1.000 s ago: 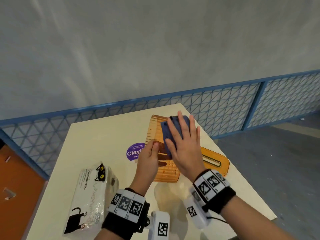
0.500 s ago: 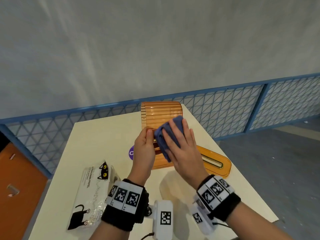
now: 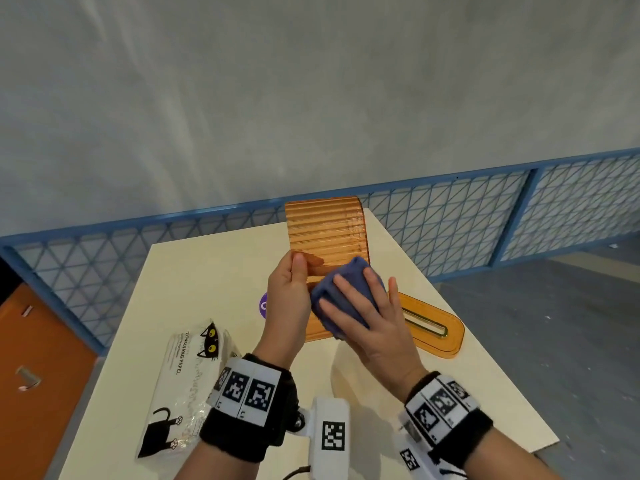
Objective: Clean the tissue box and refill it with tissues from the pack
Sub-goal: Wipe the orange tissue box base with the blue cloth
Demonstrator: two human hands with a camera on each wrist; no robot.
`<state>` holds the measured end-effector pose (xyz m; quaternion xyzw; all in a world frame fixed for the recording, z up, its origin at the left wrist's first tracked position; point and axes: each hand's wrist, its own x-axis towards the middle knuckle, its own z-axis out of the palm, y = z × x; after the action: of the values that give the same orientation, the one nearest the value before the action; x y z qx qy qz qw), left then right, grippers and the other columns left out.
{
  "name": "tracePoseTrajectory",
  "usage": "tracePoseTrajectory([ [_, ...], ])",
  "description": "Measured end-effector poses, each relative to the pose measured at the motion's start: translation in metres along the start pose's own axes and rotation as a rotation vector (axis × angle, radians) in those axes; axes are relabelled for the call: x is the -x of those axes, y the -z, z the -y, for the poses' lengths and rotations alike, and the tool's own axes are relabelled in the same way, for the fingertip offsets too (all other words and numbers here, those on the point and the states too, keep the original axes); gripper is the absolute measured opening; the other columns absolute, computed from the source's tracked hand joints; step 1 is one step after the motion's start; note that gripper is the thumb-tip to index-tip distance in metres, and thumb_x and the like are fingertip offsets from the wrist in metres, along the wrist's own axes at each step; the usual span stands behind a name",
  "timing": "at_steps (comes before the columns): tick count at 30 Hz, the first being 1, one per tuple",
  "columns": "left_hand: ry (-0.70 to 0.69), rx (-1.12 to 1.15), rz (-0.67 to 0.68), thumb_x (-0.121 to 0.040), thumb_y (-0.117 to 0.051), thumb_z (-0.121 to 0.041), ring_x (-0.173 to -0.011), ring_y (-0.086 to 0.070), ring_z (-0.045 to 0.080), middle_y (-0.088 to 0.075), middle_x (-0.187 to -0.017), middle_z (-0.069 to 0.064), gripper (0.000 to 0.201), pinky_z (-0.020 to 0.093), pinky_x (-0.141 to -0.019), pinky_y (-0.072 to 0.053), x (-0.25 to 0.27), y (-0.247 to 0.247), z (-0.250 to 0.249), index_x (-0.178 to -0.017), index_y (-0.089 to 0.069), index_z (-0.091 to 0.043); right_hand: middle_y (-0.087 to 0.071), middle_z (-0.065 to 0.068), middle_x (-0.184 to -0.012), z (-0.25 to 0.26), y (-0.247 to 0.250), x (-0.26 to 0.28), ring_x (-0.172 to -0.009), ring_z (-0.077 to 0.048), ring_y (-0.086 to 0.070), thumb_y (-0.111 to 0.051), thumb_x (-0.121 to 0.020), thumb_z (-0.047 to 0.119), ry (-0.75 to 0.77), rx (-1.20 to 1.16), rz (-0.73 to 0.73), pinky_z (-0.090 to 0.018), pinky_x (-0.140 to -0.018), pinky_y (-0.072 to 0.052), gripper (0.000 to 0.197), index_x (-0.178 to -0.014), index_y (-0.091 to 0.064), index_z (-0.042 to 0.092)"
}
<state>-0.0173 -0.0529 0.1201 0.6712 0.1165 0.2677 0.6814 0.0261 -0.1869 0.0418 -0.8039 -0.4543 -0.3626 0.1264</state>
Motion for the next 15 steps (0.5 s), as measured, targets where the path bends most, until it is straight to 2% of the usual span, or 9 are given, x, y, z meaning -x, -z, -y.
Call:
tracePoseTrajectory([
  [3,0.067,0.000,0.092,-0.103,-0.028,-0.020,-0.069,-0.067,0.012,-0.063,-0.084,0.008,0.030,0.022,-0.053,-0.055,0.011,-0.003,0.004,-0.092,-0.055,-0.012,-0.020,0.004,-0.156,-0.021,0.029,-0.047,-0.147,-0.025,-0.002,-0.046,-0.089,0.029,-0.137,-0.190,0.025,-0.048,-0.117,-0.012,0.060,-0.145,-0.024,0.030],
  [5,0.090,-0.029,0.122,-0.102,-0.029,-0.022,-0.082,-0.070,0.027,-0.067,-0.096,0.014,0.027,0.031,-0.056,-0.058,0.019,-0.008,0.009,-0.101,-0.055,-0.014,-0.034,0.000,-0.151,-0.037,0.049,-0.078,-0.143,-0.018,-0.015,-0.042,-0.094,0.027,-0.222,-0.349,0.078,-0.040,-0.118,-0.016,0.052,-0.145,-0.030,0.023],
  [6,0.056,-0.073,0.121,-0.102,-0.030,-0.022,-0.086,-0.069,0.031,-0.068,-0.099,0.015,0.026,0.034,-0.061,-0.058,0.020,-0.009,0.013,-0.100,-0.055,-0.017,-0.040,-0.001,-0.147,-0.044,0.057,-0.090,-0.139,-0.012,-0.023,-0.043,-0.095,0.024,-0.248,-0.426,0.121,-0.037,-0.117,-0.020,0.050,-0.144,-0.032,0.022],
  [8,-0.056,-0.183,0.132,-0.101,-0.033,-0.020,-0.087,-0.069,0.028,-0.070,-0.098,0.014,0.022,0.038,-0.068,-0.057,0.021,-0.006,0.015,-0.098,-0.055,-0.020,-0.051,0.002,-0.135,-0.057,0.068,-0.104,-0.123,-0.008,-0.043,-0.042,-0.098,0.023,-0.328,-0.567,0.217,-0.028,-0.105,-0.035,0.046,-0.143,-0.034,0.026],
  [10,-0.140,-0.250,0.201,-0.100,-0.035,-0.023,-0.082,-0.071,0.021,-0.072,-0.092,0.009,0.020,0.035,-0.067,-0.057,0.023,0.000,0.014,-0.092,-0.055,-0.024,-0.053,0.009,-0.127,-0.066,0.071,-0.107,-0.114,-0.006,-0.050,-0.041,-0.099,0.028,-0.487,-0.749,0.267,-0.017,-0.095,-0.041,0.041,-0.139,-0.038,0.034],
  [11,-0.159,-0.257,0.252,-0.098,-0.036,-0.027,-0.082,-0.071,0.017,-0.072,-0.092,0.005,0.020,0.033,-0.068,-0.057,0.024,0.003,0.013,-0.091,-0.055,-0.026,-0.054,0.011,-0.127,-0.069,0.070,-0.105,-0.115,-0.006,-0.051,-0.041,-0.098,0.030,-0.566,-0.847,0.254,-0.017,-0.098,-0.043,0.038,-0.136,-0.043,0.035],
  [12,-0.157,-0.251,0.306,-0.098,-0.036,-0.028,-0.086,-0.071,0.015,-0.072,-0.096,0.001,0.019,0.030,-0.070,-0.057,0.026,0.005,0.011,-0.095,-0.055,-0.029,-0.054,0.010,-0.129,-0.070,0.069,-0.103,-0.118,-0.007,-0.052,-0.043,-0.098,0.030,-0.628,-0.925,0.224,-0.024,-0.103,-0.043,0.035,-0.132,-0.047,0.035],
  [14,-0.099,-0.187,0.406,-0.100,-0.036,-0.021,-0.101,-0.067,0.012,-0.065,-0.115,-0.008,0.024,0.026,-0.078,-0.056,0.025,0.007,0.008,-0.112,-0.051,-0.034,-0.057,0.008,-0.129,-0.067,0.064,-0.095,-0.119,-0.011,-0.054,-0.048,-0.096,0.027,-0.674,-0.991,0.176,-0.041,-0.106,-0.044,0.030,-0.124,-0.053,0.037],
  [15,-0.044,-0.132,0.454,-0.100,-0.036,-0.013,-0.108,-0.064,0.011,-0.061,-0.122,-0.013,0.033,0.026,-0.084,-0.055,0.023,0.006,0.006,-0.122,-0.046,-0.036,-0.058,0.007,-0.127,-0.064,0.062,-0.092,-0.117,-0.010,-0.055,-0.050,-0.095,0.025,-0.658,-0.995,0.167,-0.042,-0.103,-0.046,0.030,-0.123,-0.055,0.036],
])
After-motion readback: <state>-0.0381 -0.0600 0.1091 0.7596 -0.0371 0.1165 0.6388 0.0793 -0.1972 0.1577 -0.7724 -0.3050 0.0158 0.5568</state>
